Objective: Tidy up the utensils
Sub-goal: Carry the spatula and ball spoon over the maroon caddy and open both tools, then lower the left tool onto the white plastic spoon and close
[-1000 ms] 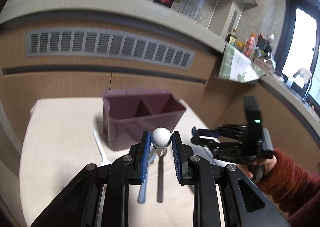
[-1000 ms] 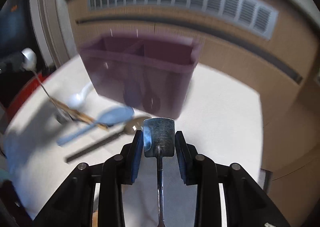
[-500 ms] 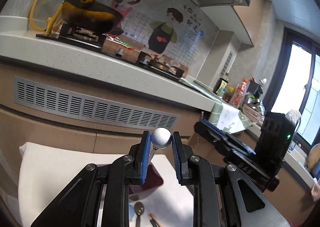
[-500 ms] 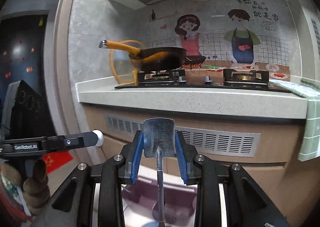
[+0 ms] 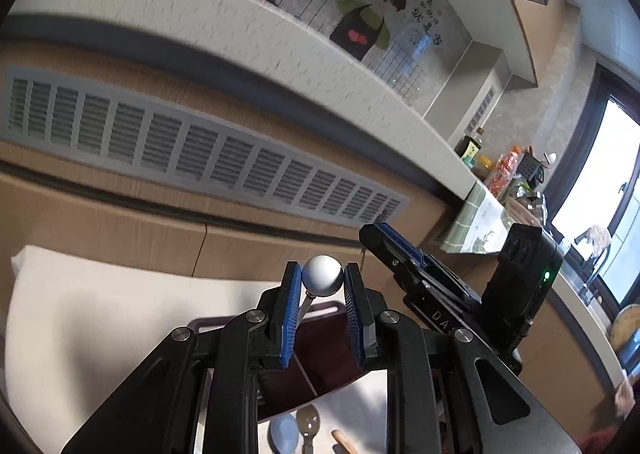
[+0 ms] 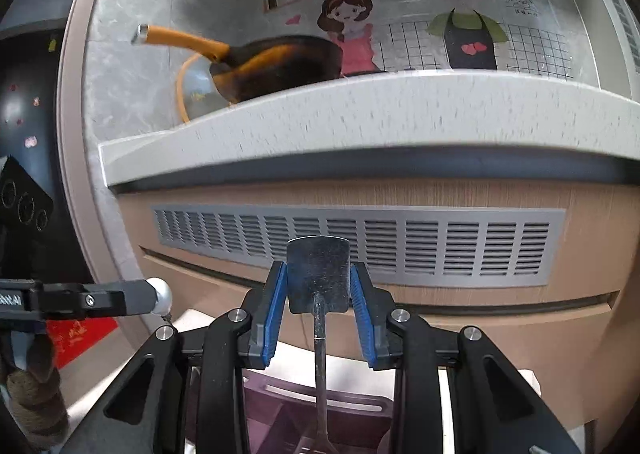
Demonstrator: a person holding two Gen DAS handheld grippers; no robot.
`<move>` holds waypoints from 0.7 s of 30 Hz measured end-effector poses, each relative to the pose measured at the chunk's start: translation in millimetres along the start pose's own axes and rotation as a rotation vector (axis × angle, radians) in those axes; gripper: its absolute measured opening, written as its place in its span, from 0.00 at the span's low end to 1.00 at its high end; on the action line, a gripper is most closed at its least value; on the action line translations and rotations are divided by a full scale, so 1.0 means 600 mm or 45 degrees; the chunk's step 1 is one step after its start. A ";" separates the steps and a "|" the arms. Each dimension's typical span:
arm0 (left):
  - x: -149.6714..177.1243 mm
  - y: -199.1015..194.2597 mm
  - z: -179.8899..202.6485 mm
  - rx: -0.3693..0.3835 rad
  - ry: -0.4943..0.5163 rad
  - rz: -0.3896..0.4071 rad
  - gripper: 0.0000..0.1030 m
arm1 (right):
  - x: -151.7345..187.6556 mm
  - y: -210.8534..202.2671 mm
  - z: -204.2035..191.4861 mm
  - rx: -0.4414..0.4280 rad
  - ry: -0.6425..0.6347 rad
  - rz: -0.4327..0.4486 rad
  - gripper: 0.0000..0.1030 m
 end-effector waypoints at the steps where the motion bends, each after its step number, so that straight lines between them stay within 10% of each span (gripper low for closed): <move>1: 0.006 0.006 -0.006 0.010 -0.009 -0.005 0.22 | 0.010 0.004 0.001 0.017 -0.014 0.000 0.29; 5: 0.025 0.020 -0.019 0.059 -0.016 -0.003 0.48 | 0.066 0.019 0.004 0.024 -0.055 -0.089 0.30; 14: 0.076 -0.064 -0.082 -0.150 -0.105 0.100 0.50 | 0.094 -0.085 -0.010 0.222 -0.195 -0.069 0.31; 21: 0.261 -0.002 -0.175 -0.205 -0.322 -0.230 0.50 | 0.190 -0.126 -0.008 0.319 -0.198 -0.305 0.37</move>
Point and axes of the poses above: each gripper's, at about its wrist camera, not at the fingertips, and y roughly the way its jaws point, z to its right, x to its underside, the point moved 10 cm from there along y, roughly the way its jaws point, and after that the axes turned 11 degrees about -z, right-handed, at the moved point
